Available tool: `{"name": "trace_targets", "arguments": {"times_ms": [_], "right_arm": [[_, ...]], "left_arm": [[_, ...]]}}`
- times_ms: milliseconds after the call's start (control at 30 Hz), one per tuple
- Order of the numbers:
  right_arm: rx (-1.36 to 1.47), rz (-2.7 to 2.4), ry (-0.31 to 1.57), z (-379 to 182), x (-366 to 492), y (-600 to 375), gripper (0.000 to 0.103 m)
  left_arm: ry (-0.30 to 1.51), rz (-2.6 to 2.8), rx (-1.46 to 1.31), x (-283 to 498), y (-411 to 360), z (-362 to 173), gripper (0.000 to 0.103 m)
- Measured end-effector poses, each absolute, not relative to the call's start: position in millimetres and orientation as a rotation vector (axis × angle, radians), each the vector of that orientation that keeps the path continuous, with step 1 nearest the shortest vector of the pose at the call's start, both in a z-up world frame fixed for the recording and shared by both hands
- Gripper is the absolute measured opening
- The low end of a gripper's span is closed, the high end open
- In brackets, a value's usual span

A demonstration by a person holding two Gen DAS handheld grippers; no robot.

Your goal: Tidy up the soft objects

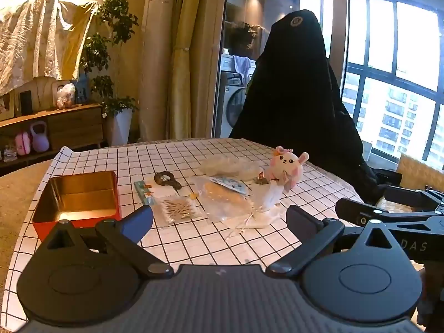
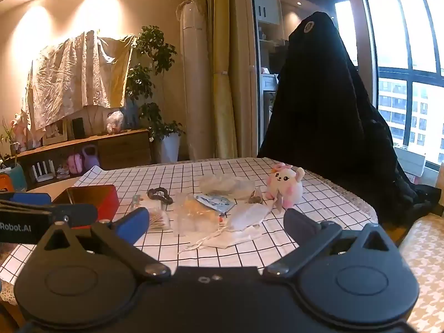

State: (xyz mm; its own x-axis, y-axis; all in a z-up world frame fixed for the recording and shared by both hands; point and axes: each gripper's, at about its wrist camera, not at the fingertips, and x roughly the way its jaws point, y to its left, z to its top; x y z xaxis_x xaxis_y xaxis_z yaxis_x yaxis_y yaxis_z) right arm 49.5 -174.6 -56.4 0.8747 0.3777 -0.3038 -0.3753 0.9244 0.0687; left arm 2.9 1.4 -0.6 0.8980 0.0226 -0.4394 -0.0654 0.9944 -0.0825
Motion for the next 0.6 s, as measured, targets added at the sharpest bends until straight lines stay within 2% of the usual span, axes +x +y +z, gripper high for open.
{"name": "trace_targets", "arguments": {"times_ms": [600], "right_arm": [[0.009, 0.387, 0.344, -58, 51, -172, 0.103]], "left_arm": [[0.448, 0.044, -0.096, 1, 2, -2, 0.103]]}}
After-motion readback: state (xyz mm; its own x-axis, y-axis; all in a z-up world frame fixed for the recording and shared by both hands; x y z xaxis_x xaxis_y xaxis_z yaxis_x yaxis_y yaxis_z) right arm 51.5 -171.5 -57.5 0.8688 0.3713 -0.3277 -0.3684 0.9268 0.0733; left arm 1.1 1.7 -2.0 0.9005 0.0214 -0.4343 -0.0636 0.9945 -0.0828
